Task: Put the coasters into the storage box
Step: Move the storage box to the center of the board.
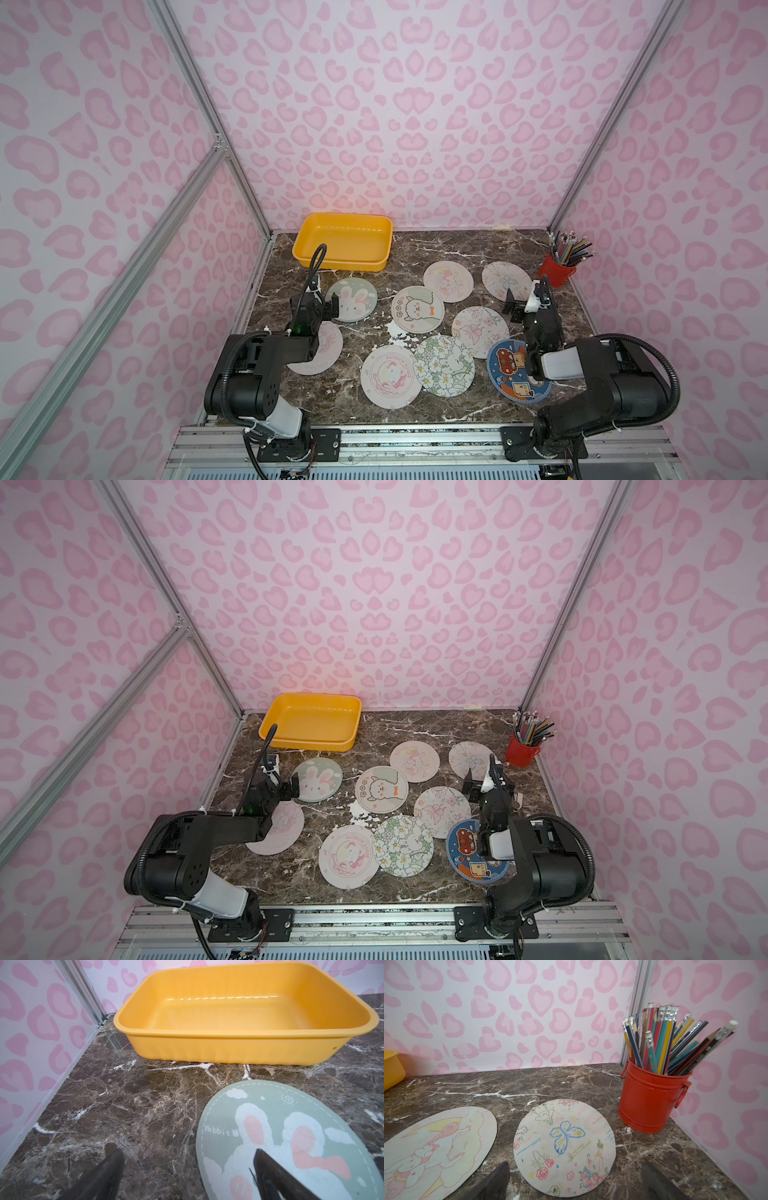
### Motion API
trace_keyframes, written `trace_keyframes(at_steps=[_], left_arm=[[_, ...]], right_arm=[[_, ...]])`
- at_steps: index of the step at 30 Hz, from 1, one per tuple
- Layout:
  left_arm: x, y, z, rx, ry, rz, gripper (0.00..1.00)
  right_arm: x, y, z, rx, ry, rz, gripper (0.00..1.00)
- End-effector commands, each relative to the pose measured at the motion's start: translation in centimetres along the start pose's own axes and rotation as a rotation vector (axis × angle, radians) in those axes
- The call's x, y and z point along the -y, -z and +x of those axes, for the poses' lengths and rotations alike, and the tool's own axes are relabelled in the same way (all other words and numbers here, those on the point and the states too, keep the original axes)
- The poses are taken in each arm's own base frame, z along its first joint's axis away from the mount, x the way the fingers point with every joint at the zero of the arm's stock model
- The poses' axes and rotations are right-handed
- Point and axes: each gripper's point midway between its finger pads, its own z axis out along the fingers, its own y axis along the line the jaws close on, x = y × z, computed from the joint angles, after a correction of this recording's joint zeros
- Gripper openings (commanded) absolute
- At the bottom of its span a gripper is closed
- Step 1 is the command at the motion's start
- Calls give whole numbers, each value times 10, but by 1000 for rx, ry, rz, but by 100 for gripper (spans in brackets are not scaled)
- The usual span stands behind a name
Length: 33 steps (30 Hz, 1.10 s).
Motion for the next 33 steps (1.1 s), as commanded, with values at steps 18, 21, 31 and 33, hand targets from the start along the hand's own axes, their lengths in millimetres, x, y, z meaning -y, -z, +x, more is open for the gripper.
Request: trace_keyframes(at_steps=[18, 21, 31, 33], left_arm=[[12, 7, -53, -101, -26, 33, 99], [31, 5, -69, -122, -55, 45, 100], [122, -28, -104, -263, -129, 150, 99], [138, -36, -109, -292, -130, 172, 99]], right_arm=[[-22, -16, -22, -160, -19, -11, 99], [-36, -13, -18, -206, 0, -33, 99], [-53, -6, -20, -320, 8, -71, 99], [-56, -5, -24, -334, 4, -85, 99]])
